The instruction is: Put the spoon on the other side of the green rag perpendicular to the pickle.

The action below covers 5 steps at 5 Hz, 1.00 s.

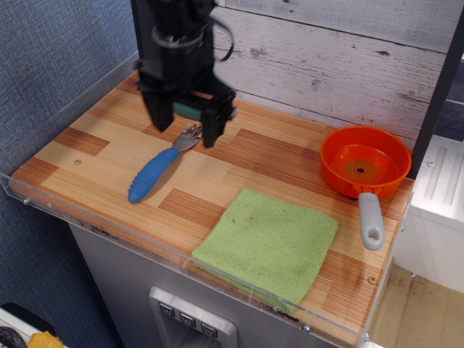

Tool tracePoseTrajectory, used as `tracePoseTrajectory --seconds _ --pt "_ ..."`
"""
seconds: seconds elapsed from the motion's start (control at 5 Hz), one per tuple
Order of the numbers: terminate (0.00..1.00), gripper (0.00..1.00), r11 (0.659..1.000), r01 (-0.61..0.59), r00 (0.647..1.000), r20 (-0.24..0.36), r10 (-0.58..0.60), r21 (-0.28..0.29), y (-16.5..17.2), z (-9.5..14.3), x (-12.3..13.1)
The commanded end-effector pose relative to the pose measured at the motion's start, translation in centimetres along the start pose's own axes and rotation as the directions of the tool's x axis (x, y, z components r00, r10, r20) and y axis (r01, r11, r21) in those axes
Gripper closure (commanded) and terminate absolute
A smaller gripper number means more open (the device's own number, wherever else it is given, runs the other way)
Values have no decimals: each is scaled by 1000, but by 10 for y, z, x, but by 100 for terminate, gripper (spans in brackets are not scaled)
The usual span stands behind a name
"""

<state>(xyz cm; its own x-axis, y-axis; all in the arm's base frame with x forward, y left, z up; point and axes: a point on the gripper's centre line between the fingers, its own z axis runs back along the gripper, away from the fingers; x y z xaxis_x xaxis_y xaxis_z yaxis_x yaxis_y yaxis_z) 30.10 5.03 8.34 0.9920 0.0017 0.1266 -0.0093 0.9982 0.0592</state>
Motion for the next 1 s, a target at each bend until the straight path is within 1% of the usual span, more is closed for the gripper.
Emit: tracePoseTrajectory --seconds 0.0,0.2,0.4,0.6,0.8 --pt "0 0 998 55 995 85 -53 -26 -27 67 2" --pt "0 0 999 39 996 80 -37 -22 -34 83 -13" --pt "0 0 997 64 995 76 -61 -37 -48 91 -22" --pt "0 0 998 13 989 150 -3 -64 -64 97 -31" --pt "100 0 989 56 985 169 -33 -136 -76 100 -33"
